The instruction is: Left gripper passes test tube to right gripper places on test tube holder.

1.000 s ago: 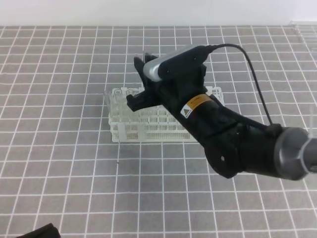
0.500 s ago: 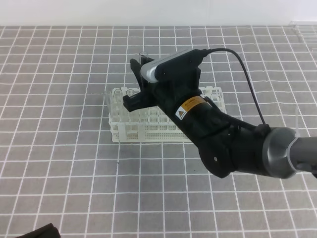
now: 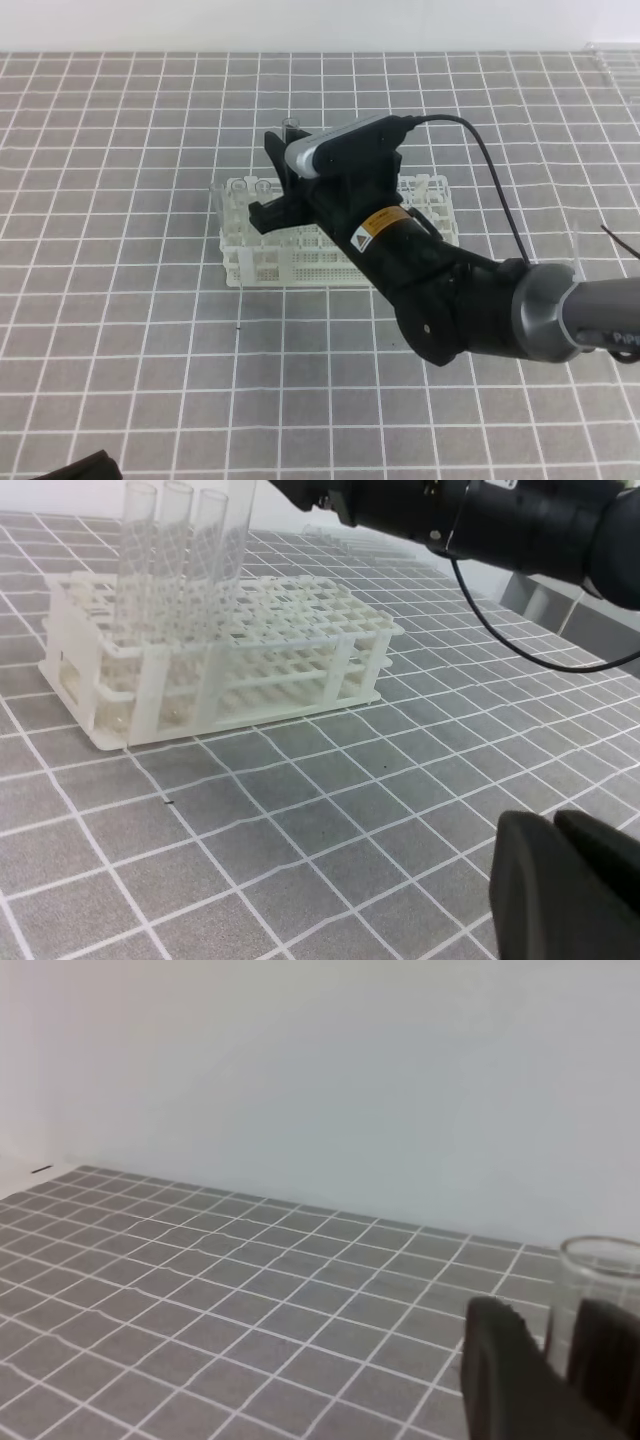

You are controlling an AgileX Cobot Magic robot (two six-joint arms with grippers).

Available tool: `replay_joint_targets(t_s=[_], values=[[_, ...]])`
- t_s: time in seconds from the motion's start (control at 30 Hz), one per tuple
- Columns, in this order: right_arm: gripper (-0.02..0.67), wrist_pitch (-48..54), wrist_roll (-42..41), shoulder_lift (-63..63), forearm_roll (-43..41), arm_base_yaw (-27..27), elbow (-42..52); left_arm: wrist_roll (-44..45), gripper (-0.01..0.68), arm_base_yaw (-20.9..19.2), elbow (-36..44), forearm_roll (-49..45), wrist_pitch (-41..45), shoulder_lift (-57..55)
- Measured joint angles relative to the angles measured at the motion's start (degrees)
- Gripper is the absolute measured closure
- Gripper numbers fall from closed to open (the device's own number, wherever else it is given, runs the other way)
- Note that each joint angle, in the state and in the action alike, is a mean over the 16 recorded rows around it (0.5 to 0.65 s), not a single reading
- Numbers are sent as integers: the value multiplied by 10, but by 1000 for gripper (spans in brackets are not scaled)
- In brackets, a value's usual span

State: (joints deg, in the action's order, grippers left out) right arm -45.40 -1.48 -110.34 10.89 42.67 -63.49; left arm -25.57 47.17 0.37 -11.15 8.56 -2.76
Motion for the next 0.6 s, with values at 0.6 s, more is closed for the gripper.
replay_joint_targets(t_s=[0.6], values=[[554,-10,1,-15,2,-8,-11,0,673,0,0,0,4,-1]])
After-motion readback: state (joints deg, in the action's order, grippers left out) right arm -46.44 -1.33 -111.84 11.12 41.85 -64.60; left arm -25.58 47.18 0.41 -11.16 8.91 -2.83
